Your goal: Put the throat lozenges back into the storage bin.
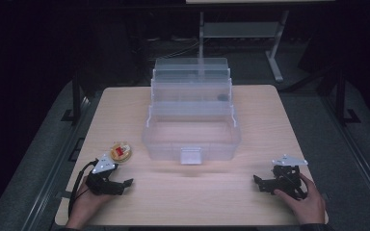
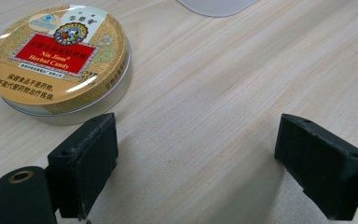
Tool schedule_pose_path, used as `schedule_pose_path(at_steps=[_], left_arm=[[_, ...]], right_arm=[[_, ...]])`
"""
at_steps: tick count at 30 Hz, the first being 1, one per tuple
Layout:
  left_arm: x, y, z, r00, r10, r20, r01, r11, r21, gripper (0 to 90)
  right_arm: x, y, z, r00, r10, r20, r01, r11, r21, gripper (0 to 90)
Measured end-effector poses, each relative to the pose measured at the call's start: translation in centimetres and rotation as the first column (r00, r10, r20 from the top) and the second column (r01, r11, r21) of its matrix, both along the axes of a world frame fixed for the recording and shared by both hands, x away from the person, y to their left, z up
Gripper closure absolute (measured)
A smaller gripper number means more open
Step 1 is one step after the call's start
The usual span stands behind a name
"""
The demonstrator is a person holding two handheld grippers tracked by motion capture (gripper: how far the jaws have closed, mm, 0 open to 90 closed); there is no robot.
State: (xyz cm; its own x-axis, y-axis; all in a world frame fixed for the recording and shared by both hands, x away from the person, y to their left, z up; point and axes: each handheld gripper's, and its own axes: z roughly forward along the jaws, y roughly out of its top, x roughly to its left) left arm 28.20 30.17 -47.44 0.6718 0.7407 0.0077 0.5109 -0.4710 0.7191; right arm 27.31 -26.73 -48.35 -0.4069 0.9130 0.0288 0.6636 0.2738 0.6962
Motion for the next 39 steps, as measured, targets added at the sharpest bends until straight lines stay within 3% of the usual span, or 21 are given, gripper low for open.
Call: schedule_pose_path(at_steps=[14,27,39], left_arm=[[-0.1,0.1,0.0,1.0,-0.003,0.001,0.003,1.0,0.0,12.8],[-0.3,-0.1,0.7,0.9999,-0.01,-0.011,0.011,0.9994,0.033,14.0],[-0.2,-0.8,1.4,0.9979,-0.04,-0.051,0.043,0.9978,0.051,15.2]], right_arm=[[0.0,0.0,0.0,1.0,0.0,0.0,0.0,1.0,0.0,0.0],[0.0,0.0,0.0,1.0,-0.001,0.0,0.001,1.0,0.0,0.0],[0.0,0.0,0.0,1.0,0.0,0.0,0.0,1.0,0.0,0.0]])
